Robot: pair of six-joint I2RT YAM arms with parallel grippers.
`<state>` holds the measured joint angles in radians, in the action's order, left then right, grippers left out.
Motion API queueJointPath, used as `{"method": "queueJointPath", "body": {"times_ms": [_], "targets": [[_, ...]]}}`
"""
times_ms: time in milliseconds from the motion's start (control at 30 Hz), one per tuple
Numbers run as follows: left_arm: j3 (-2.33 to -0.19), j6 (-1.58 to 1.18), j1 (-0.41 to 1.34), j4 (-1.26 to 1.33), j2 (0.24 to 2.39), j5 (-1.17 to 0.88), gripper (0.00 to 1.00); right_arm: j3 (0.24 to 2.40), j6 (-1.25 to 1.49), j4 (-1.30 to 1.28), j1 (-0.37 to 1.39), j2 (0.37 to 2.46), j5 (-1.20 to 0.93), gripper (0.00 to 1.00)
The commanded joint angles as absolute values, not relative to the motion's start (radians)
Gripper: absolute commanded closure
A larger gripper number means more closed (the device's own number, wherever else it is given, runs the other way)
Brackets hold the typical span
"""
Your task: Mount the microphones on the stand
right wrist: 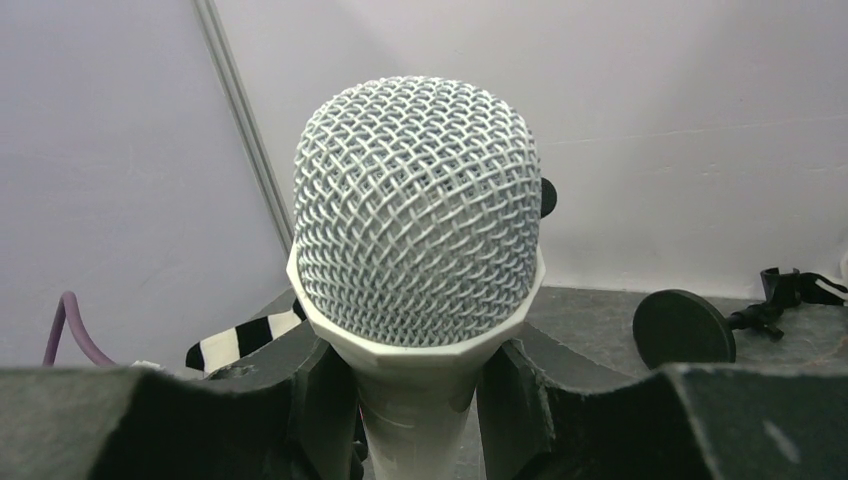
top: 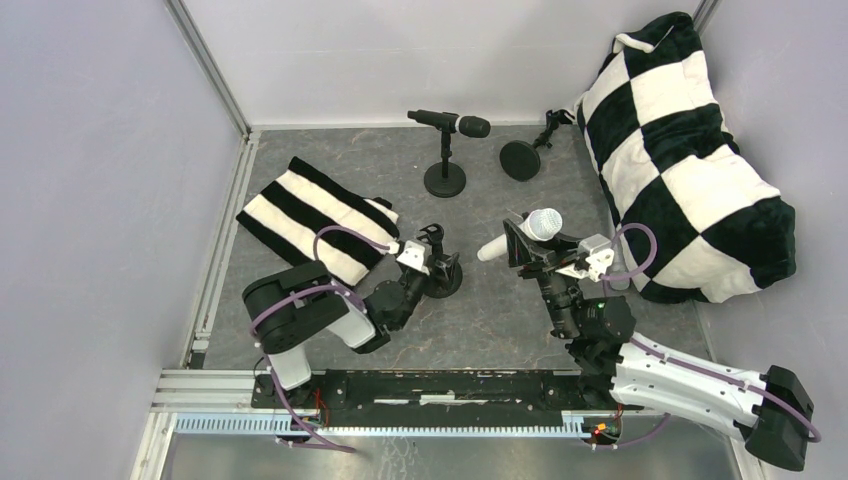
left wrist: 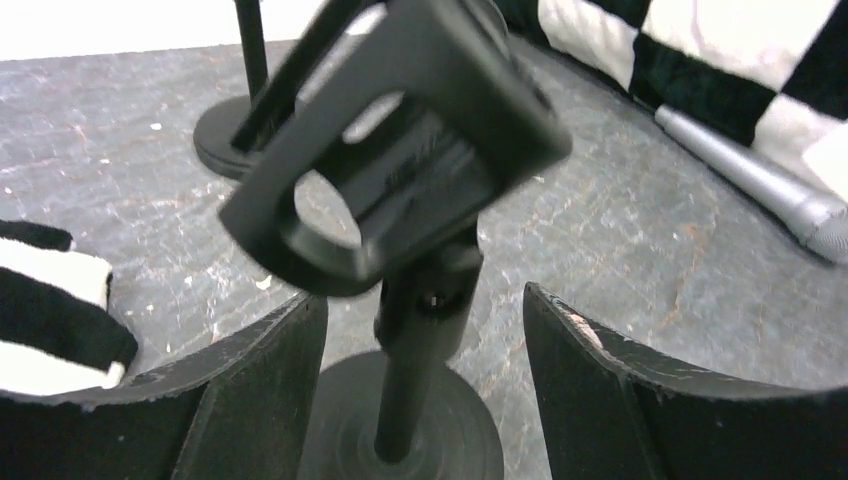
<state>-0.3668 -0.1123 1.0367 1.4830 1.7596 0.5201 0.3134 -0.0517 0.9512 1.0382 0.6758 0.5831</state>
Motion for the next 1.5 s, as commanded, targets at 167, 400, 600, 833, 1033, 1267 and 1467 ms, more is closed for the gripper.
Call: {"method": "queueJointPath", "body": {"times_ms": [167,400,600,833,1033,1267,1467], "targets": [[-0.471,0.016,1.043,1.737,1.821,0.609,0.38,0.330,-0.062,1.022,1.020,0.680,0.544,1.00],[-0.481,-0.038,1.042,1.737,1.849,0.583,0.63,0.328,-0.081,1.023,1.007,0.683,0.495,1.00],[-0.466,-0.083,1.031,1.737,1.837,0.551,0.95,0.299,-0.089,1.098,1.002,0.689,0.421,1.00],[-0.394,-0.166,0.964,1.735,1.792,0.340,0.98,0.306,-0.092,1.082,1.001,0.713,0.374,1.00],[-0.395,-0.170,0.922,1.737,1.794,0.064,0.98,0.280,-0.180,1.133,1.001,0.706,0.214,1.00],[-0.424,-0.196,0.902,1.737,1.816,-0.130,0.98,0.294,-0.198,1.189,1.001,0.727,0.084,1.00],[-0.441,-0.192,0.902,1.737,1.830,-0.192,0.92,0.359,-0.174,1.148,0.992,0.775,0.015,1.00]]}}
